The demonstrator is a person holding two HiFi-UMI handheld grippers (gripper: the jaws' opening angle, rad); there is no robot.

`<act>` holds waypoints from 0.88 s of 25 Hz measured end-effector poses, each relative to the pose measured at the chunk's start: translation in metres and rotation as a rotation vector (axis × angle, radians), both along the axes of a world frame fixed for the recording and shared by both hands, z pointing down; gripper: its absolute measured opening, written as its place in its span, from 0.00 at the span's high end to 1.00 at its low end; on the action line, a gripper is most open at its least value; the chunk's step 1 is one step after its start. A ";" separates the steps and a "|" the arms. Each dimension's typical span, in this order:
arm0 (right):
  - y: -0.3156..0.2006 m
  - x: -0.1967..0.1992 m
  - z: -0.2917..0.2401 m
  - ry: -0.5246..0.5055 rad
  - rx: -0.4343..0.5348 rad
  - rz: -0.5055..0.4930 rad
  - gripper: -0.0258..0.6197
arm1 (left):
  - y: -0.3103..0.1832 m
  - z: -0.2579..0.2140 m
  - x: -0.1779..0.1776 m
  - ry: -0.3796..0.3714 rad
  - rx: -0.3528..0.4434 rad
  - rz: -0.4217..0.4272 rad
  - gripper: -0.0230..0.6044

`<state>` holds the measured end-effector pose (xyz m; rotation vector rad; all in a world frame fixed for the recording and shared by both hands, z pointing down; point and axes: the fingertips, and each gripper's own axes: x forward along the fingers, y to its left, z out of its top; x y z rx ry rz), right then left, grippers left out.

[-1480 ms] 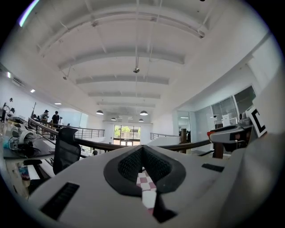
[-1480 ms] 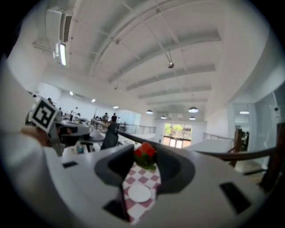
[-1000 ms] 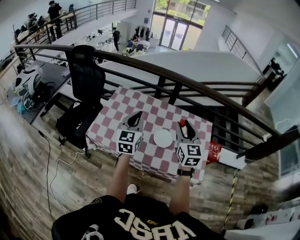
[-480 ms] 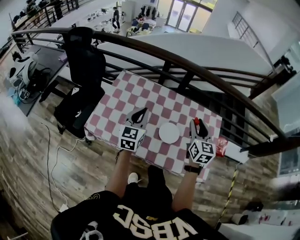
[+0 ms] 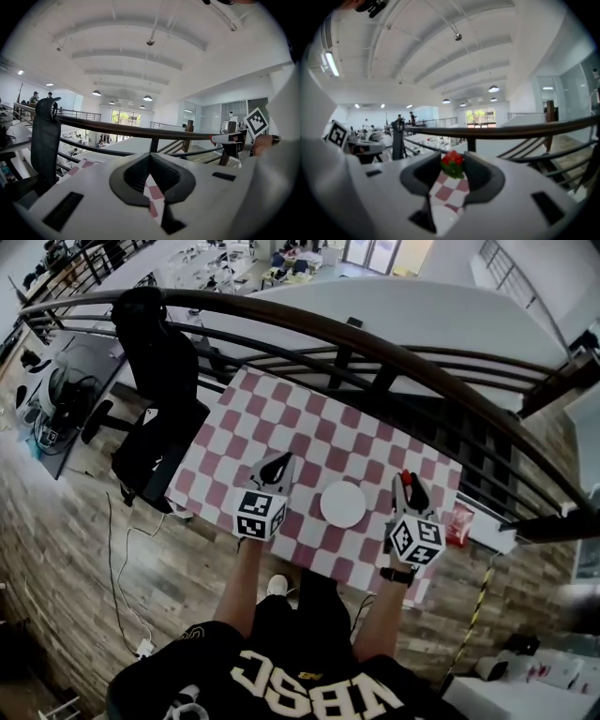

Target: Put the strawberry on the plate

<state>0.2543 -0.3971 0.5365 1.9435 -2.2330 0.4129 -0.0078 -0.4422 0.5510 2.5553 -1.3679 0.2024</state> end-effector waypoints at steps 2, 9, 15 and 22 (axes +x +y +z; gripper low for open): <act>0.002 0.007 0.014 0.001 -0.019 -0.015 0.71 | -0.002 0.009 0.005 -0.011 -0.020 0.020 0.94; 0.036 0.035 0.108 0.040 -0.212 -0.054 0.71 | 0.003 0.051 0.027 -0.044 -0.100 0.137 0.94; 0.053 0.026 0.162 0.014 -0.311 -0.158 0.71 | 0.033 0.101 0.048 -0.134 -0.164 0.287 0.94; 0.040 -0.013 0.196 0.120 -0.340 -0.404 0.71 | 0.059 0.146 0.066 -0.169 -0.234 0.394 0.94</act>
